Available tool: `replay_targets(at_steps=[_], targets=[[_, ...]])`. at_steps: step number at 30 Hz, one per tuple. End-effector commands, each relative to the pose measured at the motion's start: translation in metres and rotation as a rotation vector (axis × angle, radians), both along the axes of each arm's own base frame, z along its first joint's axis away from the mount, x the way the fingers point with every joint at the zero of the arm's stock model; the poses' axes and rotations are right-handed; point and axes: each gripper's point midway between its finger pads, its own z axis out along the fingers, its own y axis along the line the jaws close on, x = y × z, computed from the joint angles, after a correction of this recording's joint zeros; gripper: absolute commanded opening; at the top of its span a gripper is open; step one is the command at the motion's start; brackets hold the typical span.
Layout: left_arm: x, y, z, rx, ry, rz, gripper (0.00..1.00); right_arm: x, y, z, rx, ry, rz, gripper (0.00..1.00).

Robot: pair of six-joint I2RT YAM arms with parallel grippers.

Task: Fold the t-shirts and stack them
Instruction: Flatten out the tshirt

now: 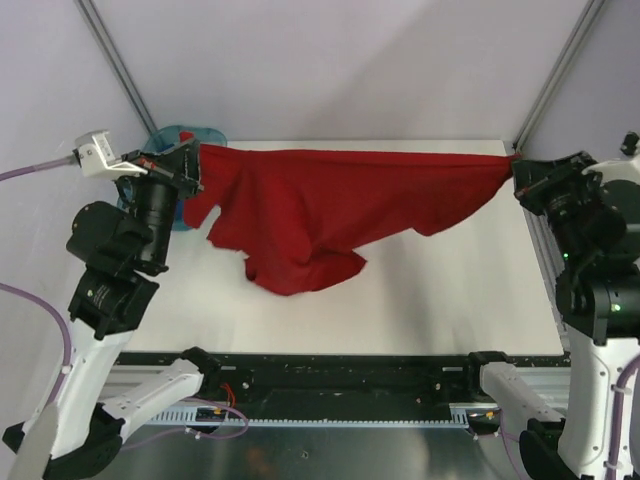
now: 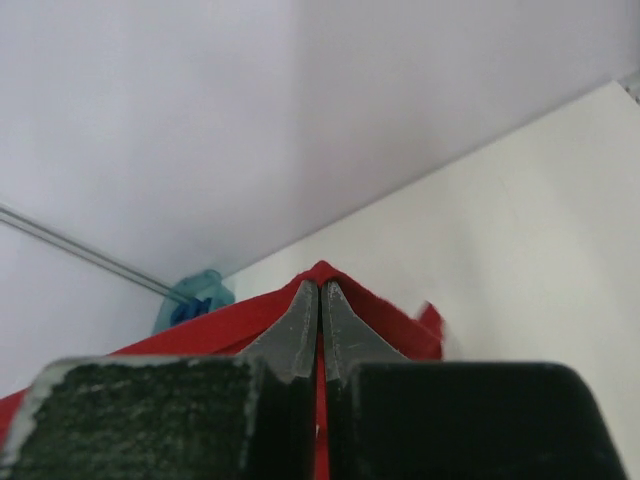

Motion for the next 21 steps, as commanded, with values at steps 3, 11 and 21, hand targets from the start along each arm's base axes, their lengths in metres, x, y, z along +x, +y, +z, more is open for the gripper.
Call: replay_targets(at_steps=[3, 11, 21], targets=[[-0.004, 0.014, 0.012, 0.017, -0.032, 0.055, 0.00, -0.011, -0.018, 0.034, -0.025, -0.065, -0.087, 0.00], [0.076, -0.015, -0.043, 0.068, 0.141, 0.073, 0.00, 0.076, -0.012, -0.029, -0.016, 0.059, -0.064, 0.00], [0.186, -0.037, 0.076, 0.067, -0.107, 0.006, 0.00, 0.188, -0.025, 0.018, 0.034, -0.091, -0.098, 0.00]])
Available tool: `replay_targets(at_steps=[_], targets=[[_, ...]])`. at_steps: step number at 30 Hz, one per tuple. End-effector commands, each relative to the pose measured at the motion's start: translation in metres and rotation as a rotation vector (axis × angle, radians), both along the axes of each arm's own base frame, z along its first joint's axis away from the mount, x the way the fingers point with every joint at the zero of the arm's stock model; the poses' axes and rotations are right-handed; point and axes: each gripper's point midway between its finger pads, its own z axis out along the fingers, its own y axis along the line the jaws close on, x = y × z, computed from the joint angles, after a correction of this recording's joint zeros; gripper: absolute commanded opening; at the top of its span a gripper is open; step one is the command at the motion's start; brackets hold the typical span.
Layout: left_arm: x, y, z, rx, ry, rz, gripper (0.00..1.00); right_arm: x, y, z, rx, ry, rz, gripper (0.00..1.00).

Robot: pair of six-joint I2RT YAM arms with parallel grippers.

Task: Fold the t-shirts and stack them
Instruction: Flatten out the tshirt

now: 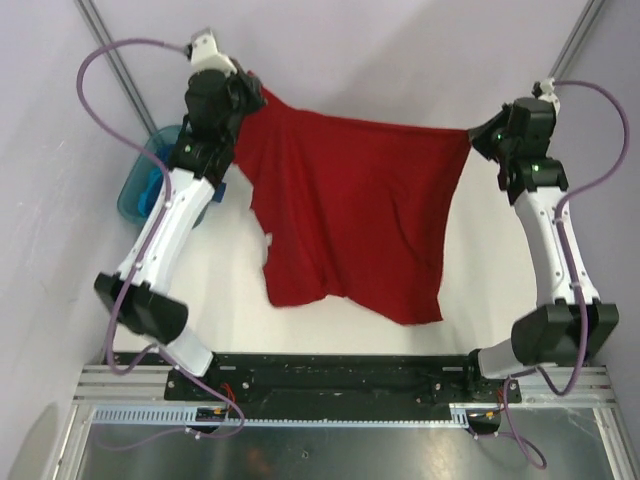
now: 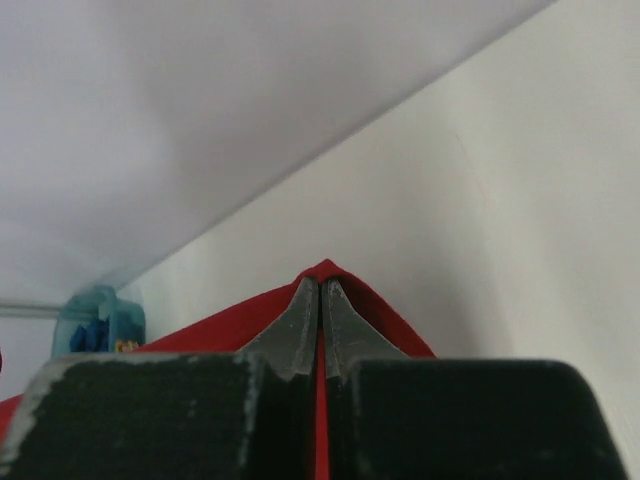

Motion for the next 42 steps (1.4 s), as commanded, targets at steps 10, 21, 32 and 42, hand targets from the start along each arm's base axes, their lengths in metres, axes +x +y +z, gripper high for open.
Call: replay_targets(at_steps=[10, 21, 32, 42], targets=[[-0.131, 0.039, 0.265, -0.116, -0.663, -0.108, 0.00, -0.066, -0.038, 0.215, 0.029, -0.558, -0.146, 0.00], [-0.143, -0.002, -0.063, -0.251, 0.028, -0.295, 0.00, -0.105, -0.031, -0.067, 0.056, 0.055, -0.123, 0.00], [-0.209, -0.044, -0.329, -0.241, 0.661, -0.355, 0.60, -0.144, -0.015, -0.287, 0.131, 0.588, -0.074, 0.00], [-0.142, 0.019, -0.334, -0.065, 0.704, -0.040, 0.50, -0.141, -0.016, -0.295, 0.129, 0.598, -0.065, 0.00]])
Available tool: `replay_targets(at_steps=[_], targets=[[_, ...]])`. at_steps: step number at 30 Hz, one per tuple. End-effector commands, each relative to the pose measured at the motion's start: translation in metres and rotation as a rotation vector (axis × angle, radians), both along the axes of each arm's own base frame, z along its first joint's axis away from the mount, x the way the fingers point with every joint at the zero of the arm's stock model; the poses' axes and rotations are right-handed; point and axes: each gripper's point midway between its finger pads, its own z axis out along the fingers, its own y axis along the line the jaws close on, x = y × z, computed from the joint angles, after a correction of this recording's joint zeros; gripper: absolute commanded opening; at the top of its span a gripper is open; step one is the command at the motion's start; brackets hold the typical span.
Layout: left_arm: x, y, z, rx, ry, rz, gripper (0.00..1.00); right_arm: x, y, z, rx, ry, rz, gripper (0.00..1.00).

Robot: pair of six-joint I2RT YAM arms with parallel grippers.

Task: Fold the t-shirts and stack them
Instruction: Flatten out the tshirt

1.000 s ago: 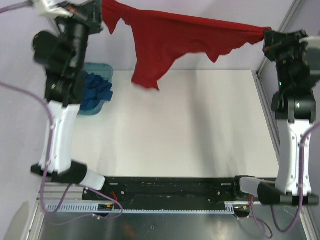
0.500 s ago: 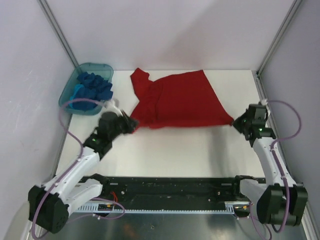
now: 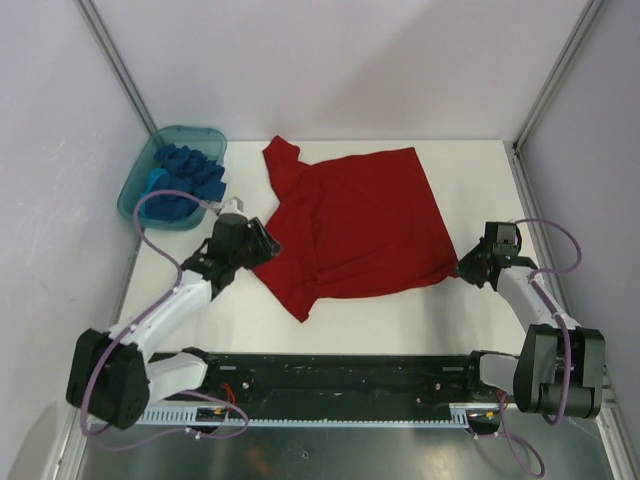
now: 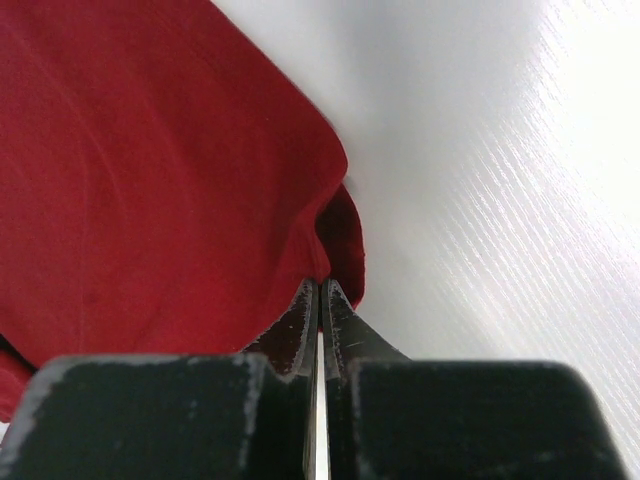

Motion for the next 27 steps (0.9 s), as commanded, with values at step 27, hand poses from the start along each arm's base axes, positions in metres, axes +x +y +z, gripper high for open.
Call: replay_targets(at_steps=[27], targets=[[0.040, 0.083, -0.106, 0.340, 0.313, 0.360, 0.48, 0.018, 0.002, 0.010, 0.021, -0.077, 0.036, 0.00]])
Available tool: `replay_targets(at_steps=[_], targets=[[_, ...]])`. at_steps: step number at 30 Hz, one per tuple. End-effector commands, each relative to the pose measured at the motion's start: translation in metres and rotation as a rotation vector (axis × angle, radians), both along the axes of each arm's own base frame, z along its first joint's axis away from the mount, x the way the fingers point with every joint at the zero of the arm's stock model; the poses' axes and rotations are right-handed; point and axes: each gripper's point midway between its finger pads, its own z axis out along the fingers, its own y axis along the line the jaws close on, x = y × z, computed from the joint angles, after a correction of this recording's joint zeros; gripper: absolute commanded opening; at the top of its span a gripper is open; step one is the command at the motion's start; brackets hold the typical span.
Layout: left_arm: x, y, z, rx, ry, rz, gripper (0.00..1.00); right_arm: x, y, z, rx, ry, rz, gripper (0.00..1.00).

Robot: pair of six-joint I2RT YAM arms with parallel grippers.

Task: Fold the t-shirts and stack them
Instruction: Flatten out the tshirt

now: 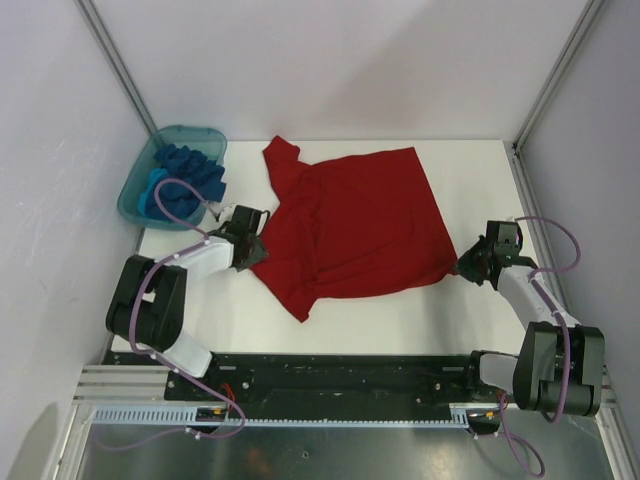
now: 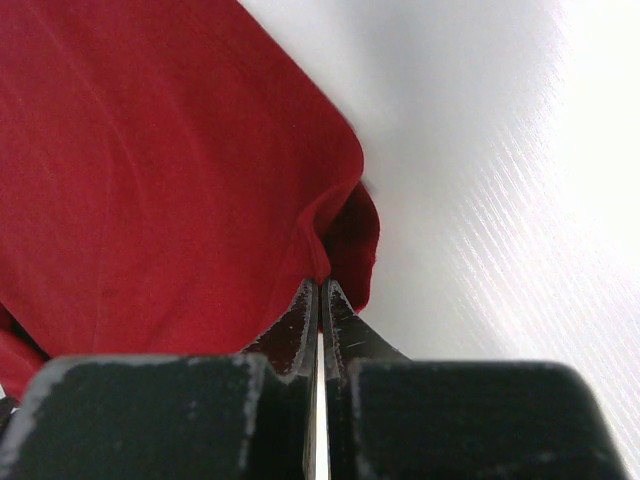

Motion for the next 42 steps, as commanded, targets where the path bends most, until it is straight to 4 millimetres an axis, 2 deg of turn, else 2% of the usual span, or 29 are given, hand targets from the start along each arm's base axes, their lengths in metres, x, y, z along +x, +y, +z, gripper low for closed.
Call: replay_targets(at_steps=[1, 4, 7, 9, 14, 17, 20, 24, 27, 29, 32, 34, 37, 42], targets=[[-0.004, 0.006, -0.014, 0.001, 0.023, 0.075, 0.47, 0.010, -0.001, 0.006, 0.000, -0.040, 0.006, 0.00], [-0.007, 0.003, -0.020, -0.015, 0.043, 0.079, 0.34, 0.011, -0.002, 0.006, 0.001, -0.039, 0.004, 0.00], [-0.012, 0.004, -0.017, -0.027, 0.029, 0.101, 0.08, 0.011, -0.002, 0.005, 0.003, -0.038, 0.006, 0.00], [-0.019, 0.010, -0.007, -0.027, -0.006, 0.140, 0.02, 0.011, -0.003, 0.005, 0.001, -0.039, 0.006, 0.00], [-0.053, 0.037, 0.030, -0.054, -0.136, 0.302, 0.00, 0.012, -0.006, 0.006, 0.004, -0.045, 0.001, 0.00], [-0.073, 0.047, 0.046, -0.117, -0.214, 0.370, 0.00, 0.012, -0.006, 0.006, 0.017, -0.045, 0.001, 0.00], [-0.084, 0.044, 0.049, -0.175, -0.245, 0.370, 0.00, 0.011, -0.005, 0.007, 0.021, -0.043, 0.008, 0.00], [-0.089, 0.035, 0.046, -0.197, -0.215, 0.313, 0.00, 0.006, -0.008, 0.011, 0.008, -0.045, 0.007, 0.00], [-0.087, 0.029, 0.059, -0.195, -0.251, 0.252, 0.00, 0.003, -0.009, 0.023, 0.015, -0.077, 0.003, 0.00], [-0.080, 0.027, 0.082, -0.184, -0.309, 0.201, 0.00, 0.005, -0.008, 0.041, 0.023, -0.131, 0.000, 0.00], [-0.069, 0.028, 0.137, -0.157, -0.437, 0.123, 0.00, 0.007, -0.011, 0.086, 0.004, -0.247, -0.015, 0.00], [-0.064, 0.030, 0.181, -0.133, -0.533, 0.080, 0.00, 0.007, -0.015, 0.125, -0.025, -0.344, -0.033, 0.00], [-0.064, 0.034, 0.254, -0.109, -0.684, 0.023, 0.00, 0.002, -0.022, 0.197, -0.073, -0.503, -0.063, 0.00], [-0.082, 0.038, 0.370, -0.115, -0.929, -0.042, 0.00, -0.018, -0.027, 0.314, -0.126, -0.758, -0.112, 0.00]])
